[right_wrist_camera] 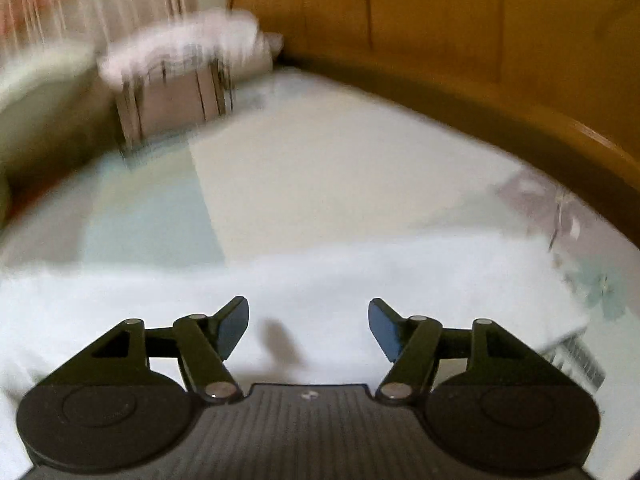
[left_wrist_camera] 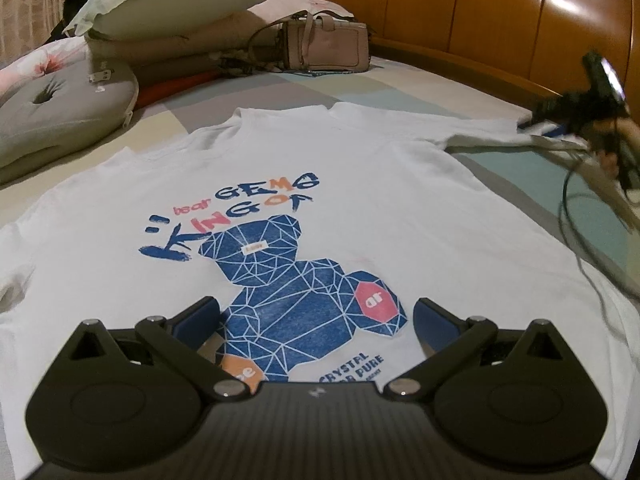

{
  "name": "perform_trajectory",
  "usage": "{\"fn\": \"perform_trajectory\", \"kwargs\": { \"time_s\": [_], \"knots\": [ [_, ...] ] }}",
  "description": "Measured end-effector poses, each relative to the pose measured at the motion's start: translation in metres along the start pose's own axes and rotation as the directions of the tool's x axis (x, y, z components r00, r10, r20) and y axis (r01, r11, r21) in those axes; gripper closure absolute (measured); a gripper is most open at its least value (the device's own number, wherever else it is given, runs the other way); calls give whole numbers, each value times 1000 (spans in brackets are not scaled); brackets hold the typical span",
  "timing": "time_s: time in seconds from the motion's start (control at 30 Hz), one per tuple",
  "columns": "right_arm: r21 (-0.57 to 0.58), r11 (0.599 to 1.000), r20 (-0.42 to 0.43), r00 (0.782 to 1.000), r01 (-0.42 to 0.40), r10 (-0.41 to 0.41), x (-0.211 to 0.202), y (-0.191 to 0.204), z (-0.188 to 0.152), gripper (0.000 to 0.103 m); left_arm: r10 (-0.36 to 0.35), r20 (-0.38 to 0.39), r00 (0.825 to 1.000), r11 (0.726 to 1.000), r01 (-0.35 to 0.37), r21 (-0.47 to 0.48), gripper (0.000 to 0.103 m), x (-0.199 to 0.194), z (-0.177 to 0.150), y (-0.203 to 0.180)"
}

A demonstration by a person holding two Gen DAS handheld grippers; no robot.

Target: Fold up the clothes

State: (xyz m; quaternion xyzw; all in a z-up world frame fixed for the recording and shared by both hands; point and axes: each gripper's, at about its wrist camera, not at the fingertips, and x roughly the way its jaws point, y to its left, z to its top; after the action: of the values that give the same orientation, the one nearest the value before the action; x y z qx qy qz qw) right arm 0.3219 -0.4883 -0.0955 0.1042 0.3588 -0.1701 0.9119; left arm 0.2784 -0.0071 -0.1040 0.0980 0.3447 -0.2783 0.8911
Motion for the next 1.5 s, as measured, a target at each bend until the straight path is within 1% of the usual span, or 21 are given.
{"fn": "perform_trajectory", "kwargs": {
  "time_s": [0.1, 0.17, 0.23, 0.3, 0.37, 0.43, 0.47, 0.5, 0.57, 0.6, 0.63, 0.77, 0.83, 0.93, 1.07, 1.13, 1.23, 1.27, 1.33, 1.4, 1.5],
  "knots": [
    [-125, 990, 31, 998, 61, -58, -15, 8, -29, 21, 4, 0, 1000, 1000, -4, -1, 1, -1, 0, 0],
    [-95, 994, -7, 998, 55, -55, -25, -4, -32, 17, 3, 1, 1000, 1000, -3, -1, 1, -1, 0, 0],
    [-51, 997, -65, 996, 63, -66, -30, -11, -21, 16, 1, 5, 1000, 1000, -1, -2, 1, -2, 1, 1],
    [-31, 997, -40, 996, 74, -75, -32, -9, -5, 16, -1, 8, 1000, 1000, 1, -3, 1, -2, 2, 1],
    [7, 999, -11, 999, 39, -39, -28, 1, 13, 15, 1, 8, 1000, 1000, -1, -6, 1, -1, 2, 2],
    [18, 1000, -25, 1000, -10, 10, -14, 18, 27, 14, 6, 2, 1000, 1000, -6, -8, 1, 1, 1, 3],
    [5, 1000, -49, 999, -8, 8, -3, 29, 31, 14, 8, -1, 1000, 1000, -8, -9, 1, 2, 1, 3],
    [-17, 1000, -79, 997, 9, -10, 9, 40, 33, 14, 9, -3, 1000, 1000, -9, -8, 1, 2, 1, 4],
    [-54, 995, -95, 992, 79, -83, 28, 51, 34, 13, 11, -5, 1000, 1000, -11, -7, 1, 3, 0, 4],
    [-72, 991, -96, 988, 117, -124, 37, 56, 33, 4, 12, -4, 1000, 1000, -12, -5, 1, 2, 0, 4],
    [-89, 984, -97, 982, 156, -164, 46, 60, 33, 0, 15, -3, 1000, 1000, -15, -5, 1, 2, 0, 5],
    [87, 975, -123, 974, 203, -191, 53, 29, 47, 0, 26, -4, 1000, 1000, -26, -11, 1, 0, 1, 6],
    [154, 970, -158, 974, 187, -163, 47, 24, 52, 2, 33, -2, 999, 999, -33, -11, 1, -1, 1, 7],
    [176, 983, -166, 986, 43, -14, 26, 44, 59, 2, 40, 1, 999, 999, -40, -12, 1, -3, 2, 8],
    [92, 993, -209, 974, -75, 93, 14, 99, 59, 0, 46, 0, 999, 999, -46, -8, 1, -4, 2, 8],
    [36, 996, -247, 965, -78, 85, 20, 128, 54, 0, 49, 1, 999, 999, -49, -2, 1, -5, 3, 8],
    [-36, 998, -283, 958, -48, 35, 37, 155, 40, 0, 60, -1, 998, 998, -60, 5, 1, -4, 3, 10],
    [-64, 998, -279, 960, -23, 4, 44, 161, 36, 0, 63, -2, 998, 998, -63, 2, 1, -4, 3, 11],
    [-106, 994, -226, 974, -3, -21, 49, 168, 36, 0, 66, -1, 998, 998, -66, -8, 1, -5, 3, 14],
    [-84, 996, -208, 978, 6, -23, 54, 164, 41, 0, 66, 1, 998, 998, -66, -23, 1, -6, 3, 17],
    [-28, 998, -236, 970, 57, -62, 63, 161, 60, 0, 67, 6, 998, 997, -67, -30, 1, -9, 4, 19]
  ]
}}
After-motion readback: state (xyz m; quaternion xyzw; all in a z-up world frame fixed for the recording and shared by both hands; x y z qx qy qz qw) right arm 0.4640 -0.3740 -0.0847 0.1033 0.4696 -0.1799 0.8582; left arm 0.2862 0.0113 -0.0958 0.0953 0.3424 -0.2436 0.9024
